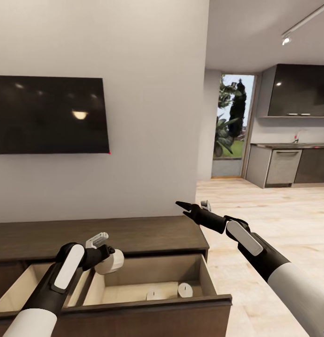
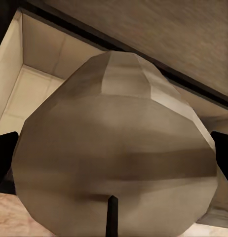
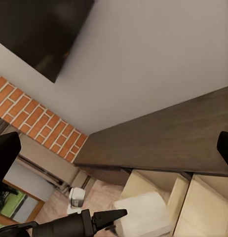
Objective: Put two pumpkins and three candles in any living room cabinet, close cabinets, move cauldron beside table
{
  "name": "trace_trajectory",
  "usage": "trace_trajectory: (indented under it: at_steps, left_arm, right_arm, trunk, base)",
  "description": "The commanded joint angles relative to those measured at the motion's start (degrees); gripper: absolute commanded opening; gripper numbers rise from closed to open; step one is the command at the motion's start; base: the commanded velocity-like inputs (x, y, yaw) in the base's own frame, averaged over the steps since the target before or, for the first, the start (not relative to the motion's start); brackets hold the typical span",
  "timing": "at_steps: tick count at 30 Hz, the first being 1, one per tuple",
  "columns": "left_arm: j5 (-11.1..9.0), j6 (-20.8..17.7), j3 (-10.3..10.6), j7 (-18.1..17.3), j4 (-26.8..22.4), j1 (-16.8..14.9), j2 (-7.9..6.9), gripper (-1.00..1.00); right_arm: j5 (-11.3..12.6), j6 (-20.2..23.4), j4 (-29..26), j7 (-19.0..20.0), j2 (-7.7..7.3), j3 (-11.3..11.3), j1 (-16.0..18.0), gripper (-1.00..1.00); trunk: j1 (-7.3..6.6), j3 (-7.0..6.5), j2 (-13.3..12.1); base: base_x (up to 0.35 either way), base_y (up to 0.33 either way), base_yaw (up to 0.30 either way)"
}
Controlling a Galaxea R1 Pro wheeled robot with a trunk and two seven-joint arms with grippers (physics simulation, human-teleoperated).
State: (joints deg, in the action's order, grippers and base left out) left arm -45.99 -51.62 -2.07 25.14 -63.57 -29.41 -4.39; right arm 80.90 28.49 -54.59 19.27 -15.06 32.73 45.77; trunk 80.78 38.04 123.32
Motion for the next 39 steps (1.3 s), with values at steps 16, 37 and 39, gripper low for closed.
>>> trace_trajectory:
  at_steps: [16,37,39]
  left_arm:
    - [-0.6,0.0,0.1,0.8,0.0,0.0,0.0,-1.0]
    - [-0.3,0.1,0.0,1.3,0.6,0.0,-0.01,-1.0]
    - [-0.2,0.2,0.1,1.4,0.6,0.0,-0.01,-1.0]
  right_arm:
    - [0.2,0.1,0.0,0.1,-0.03,0.1,0.1,1.0]
    - [0.1,-0.4,0.1,0.1,-0.03,0.1,0.1,1.0]
    - [0.1,-0.4,0.1,0.1,-0.04,0.1,0.1,1.0]
  trunk:
    - [0.22,0.25,0.4]
    - [4.18,3.48,7.7]
    - [4.62,3.84,8.5]
  base:
    - [0.01,-0.002,0.0]
    - [0.0,0.0,0.0]
    - [0.0,0.0,0.0]
